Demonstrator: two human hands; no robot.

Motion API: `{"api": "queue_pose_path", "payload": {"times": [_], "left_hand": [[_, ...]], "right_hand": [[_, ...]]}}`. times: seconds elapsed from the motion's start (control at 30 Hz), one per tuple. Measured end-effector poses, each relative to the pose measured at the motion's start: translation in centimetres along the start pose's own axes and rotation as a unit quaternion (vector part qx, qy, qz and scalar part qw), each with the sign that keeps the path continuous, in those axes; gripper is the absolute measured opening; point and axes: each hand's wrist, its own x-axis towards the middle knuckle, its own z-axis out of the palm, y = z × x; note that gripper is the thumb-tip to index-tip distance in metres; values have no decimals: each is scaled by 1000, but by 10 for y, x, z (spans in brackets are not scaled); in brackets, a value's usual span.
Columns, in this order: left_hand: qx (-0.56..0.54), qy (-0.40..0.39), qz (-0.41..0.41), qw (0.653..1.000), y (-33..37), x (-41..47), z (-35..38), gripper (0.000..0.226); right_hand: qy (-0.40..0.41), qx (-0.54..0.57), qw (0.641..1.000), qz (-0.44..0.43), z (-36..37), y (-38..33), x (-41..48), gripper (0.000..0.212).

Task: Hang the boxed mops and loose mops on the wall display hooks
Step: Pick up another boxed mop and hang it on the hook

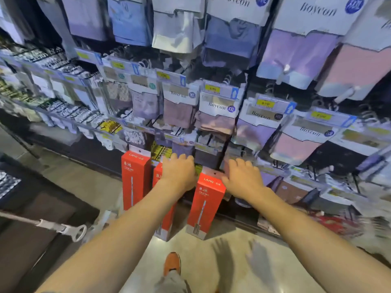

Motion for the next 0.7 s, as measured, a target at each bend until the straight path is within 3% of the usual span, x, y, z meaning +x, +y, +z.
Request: {"api": "queue_pose_path", "payload": {"times": [0.43,0.7], "left_hand": [[13,-139,73,987,-10,99,86,51],[-41,-146,59,987,-1,166,168,57]], "right_hand": [[-92,85,983,138,82,1,57,58],[-108,115,976,153,161,19,114,58]]}}
